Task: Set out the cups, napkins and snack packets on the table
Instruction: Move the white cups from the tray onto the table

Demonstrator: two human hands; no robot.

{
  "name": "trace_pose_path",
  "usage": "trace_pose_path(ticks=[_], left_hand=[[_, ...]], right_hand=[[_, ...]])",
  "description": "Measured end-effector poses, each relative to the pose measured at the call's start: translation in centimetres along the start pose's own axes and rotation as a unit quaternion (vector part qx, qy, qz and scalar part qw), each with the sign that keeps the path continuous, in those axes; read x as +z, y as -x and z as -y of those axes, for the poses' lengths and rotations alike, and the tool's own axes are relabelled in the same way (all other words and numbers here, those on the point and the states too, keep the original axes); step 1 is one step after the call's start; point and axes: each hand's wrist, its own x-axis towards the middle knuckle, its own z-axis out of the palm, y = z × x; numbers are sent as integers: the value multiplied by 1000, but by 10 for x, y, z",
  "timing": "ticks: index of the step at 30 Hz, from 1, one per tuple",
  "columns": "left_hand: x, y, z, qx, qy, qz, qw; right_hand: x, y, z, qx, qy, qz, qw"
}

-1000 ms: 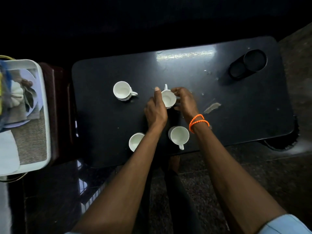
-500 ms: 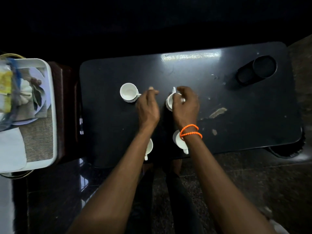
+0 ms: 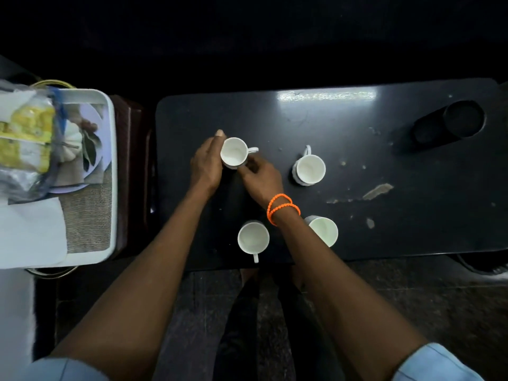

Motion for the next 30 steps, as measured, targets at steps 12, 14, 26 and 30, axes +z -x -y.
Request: trace_pose_path(ticks=[12,14,26,30], left_hand=[[3,22,15,-27,29,10,999],[3,26,19,-36,39,12,998],[10,40,33,84,-146,1,986],[15,42,32,133,-198,-12,971]], right_hand=[[-3,3,-12,-9,-78,0,997],[-3,5,-16,-7,-74,-2,997],[-56,19,-21,-179,168,-290,925],[-88,8,-31,-58,257,-287,921]])
